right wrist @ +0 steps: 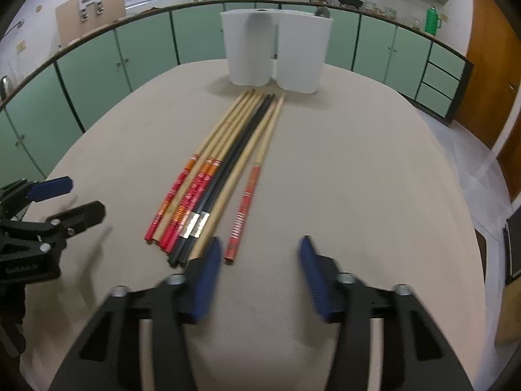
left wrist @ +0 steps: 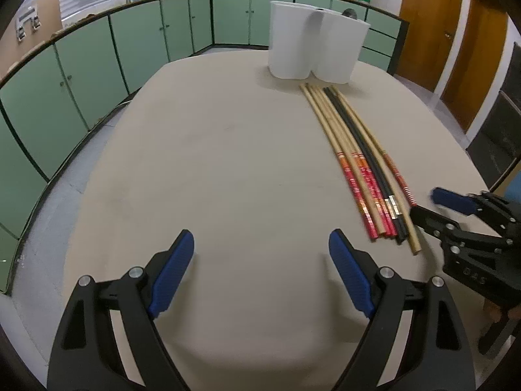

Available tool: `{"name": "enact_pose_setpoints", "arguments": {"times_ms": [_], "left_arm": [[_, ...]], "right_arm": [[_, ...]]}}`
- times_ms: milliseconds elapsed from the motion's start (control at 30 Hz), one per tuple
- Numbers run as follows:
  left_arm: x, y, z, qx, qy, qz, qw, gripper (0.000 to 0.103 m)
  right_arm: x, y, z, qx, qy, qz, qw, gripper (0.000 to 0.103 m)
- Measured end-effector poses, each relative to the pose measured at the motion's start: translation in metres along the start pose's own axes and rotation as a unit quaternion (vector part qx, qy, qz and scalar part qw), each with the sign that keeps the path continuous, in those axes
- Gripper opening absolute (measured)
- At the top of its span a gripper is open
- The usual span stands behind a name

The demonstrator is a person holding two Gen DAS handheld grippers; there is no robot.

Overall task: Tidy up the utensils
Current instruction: 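Grasp a red-patterned chopstick with the left tool while the right tool grasps another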

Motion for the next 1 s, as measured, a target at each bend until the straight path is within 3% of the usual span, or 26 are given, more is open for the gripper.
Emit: {"name": "enact_pose_setpoints", "arguments": {"times_ms": [67, 133, 333, 567, 833, 1000], "left_arm": [[0.002, -0.008, -0.001, 0.005, 0.002, -0.008, 1.0000, 0.083], [0.004, -0.017, -0.002, 0.008, 0.007, -0.019, 0.9998, 0.083], [0.009, -0.041, -0.006, 0.028, 0.016, -0.037, 0.9988, 0.084], [0.019, -0.049, -0.003, 0.040, 0.016, -0.018, 0.9989, 0.087], [0.017, -0.016, -0.004, 0.003, 0.017, 0.025, 0.9995, 0.088], [0.012, -0.005, -0.005, -0.016, 0.015, 0.022, 0.9995, 0.088]], "right_arm": [[-0.002, 0.006, -0.001, -0.014, -0.004, 0.001, 1.000, 0.019], [-0.003, 0.009, -0.003, -0.027, -0.008, 0.003, 1.000, 0.008], [-0.009, -0.007, -0.006, -0.003, -0.007, 0.005, 1.000, 0.006], [-0.011, -0.032, -0.008, 0.028, -0.005, -0.001, 1.000, 0.006], [-0.012, -0.033, -0.010, 0.033, -0.007, 0.002, 0.999, 0.006], [-0.012, -0.034, -0.010, 0.038, -0.008, 0.016, 0.999, 0.012]]}}
Point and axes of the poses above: each gripper's, at about its wrist camera, not at the fingertips, and x roughly the way its jaws point, y to its left, z to its top, the point moved 6 cm from there along x, roughly the way its jaws point, and after that the axes turned 5 degrees about -y, right-handed, at the moved point
